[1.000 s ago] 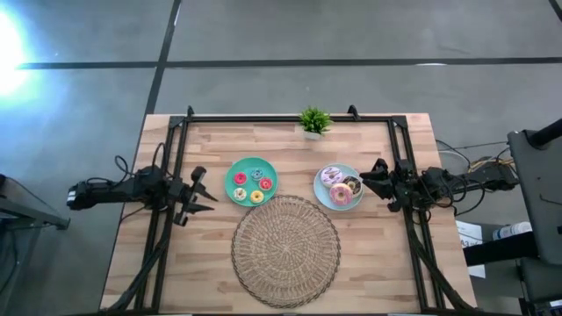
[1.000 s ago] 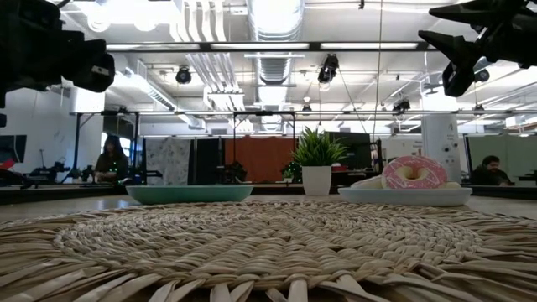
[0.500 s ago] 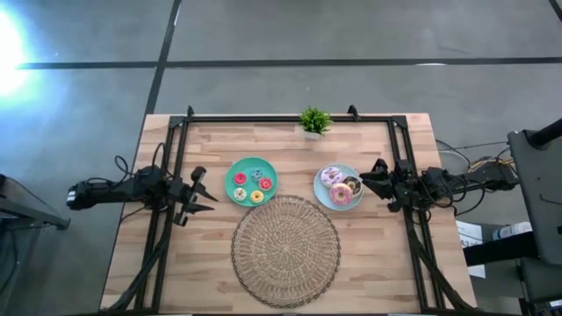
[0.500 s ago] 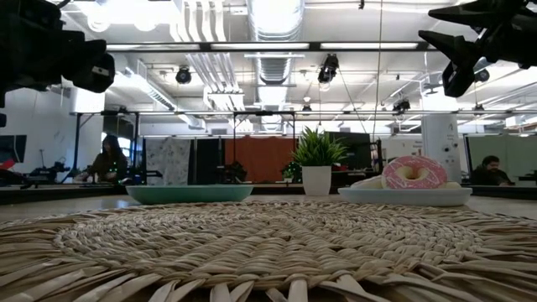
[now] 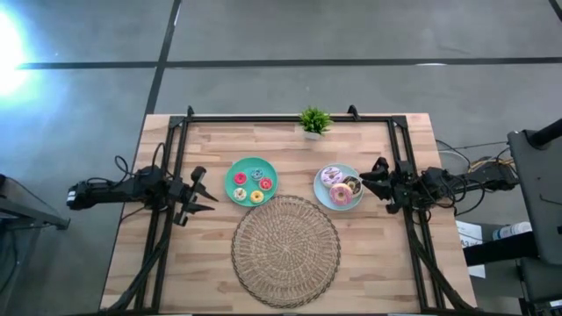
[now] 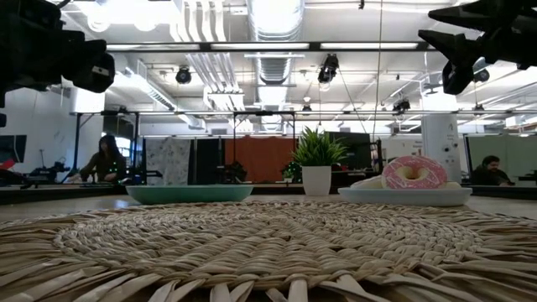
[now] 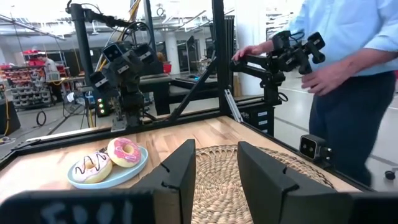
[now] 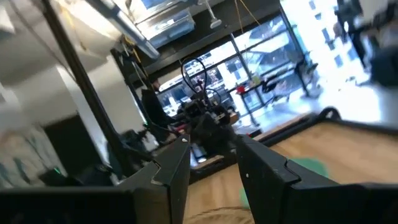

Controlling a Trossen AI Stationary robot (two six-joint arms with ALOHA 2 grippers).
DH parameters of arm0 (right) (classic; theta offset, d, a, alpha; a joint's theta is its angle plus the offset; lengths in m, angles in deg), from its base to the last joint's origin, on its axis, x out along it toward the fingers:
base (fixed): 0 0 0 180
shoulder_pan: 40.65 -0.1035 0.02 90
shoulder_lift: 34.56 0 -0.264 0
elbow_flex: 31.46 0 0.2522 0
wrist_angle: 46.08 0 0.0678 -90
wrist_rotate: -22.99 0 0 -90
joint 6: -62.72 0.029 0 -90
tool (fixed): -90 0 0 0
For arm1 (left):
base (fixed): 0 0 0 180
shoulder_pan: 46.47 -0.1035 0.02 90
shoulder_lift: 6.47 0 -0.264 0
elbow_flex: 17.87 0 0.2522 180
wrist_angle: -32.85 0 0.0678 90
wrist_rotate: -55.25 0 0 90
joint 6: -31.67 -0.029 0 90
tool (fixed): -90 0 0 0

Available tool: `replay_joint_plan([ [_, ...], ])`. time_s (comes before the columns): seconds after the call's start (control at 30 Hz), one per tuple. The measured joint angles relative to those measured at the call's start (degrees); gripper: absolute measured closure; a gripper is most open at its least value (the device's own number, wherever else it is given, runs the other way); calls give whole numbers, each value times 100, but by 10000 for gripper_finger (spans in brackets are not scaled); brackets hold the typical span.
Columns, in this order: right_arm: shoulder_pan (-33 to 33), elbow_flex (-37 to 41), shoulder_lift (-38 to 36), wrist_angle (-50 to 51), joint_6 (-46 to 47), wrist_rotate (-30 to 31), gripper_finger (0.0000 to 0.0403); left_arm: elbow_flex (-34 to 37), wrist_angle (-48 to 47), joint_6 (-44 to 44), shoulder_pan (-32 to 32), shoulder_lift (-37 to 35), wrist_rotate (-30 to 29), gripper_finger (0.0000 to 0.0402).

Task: Pick & Place donuts
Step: Return to Home Position

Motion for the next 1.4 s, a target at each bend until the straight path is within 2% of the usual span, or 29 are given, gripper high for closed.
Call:
replay_joint_plan([
  [0.07, 0, 0, -1, 10, -407, -51, 280, 0, 1, 0, 0, 0, -2, 307],
  [0.13, 74, 0, -9, 59, -893, -424, 280, 0, 1, 0, 0, 0, -2, 307],
  [0.33, 747, 0, -298, 741, -2309, -2739, 280, 0, 3, 0, 0, 0, -2, 307],
  [0.4, 892, 0, -475, 1175, -2282, -3040, 280, 0, 3, 0, 2, 0, -4, 307],
  [0.6, 1028, 0, -1022, 2171, -1986, -2851, 280, 0, 3, 0, 0, 0, -6, 307],
  [0.77, 1036, 2, -1021, 2199, -2375, -2839, 280, 0, 3, 0, 1, 2, -5, 307],
  [1.4, 1036, 2, -817, 2383, -2202, -2837, 280, 0, 5, 0, 0, 2, -4, 307],
])
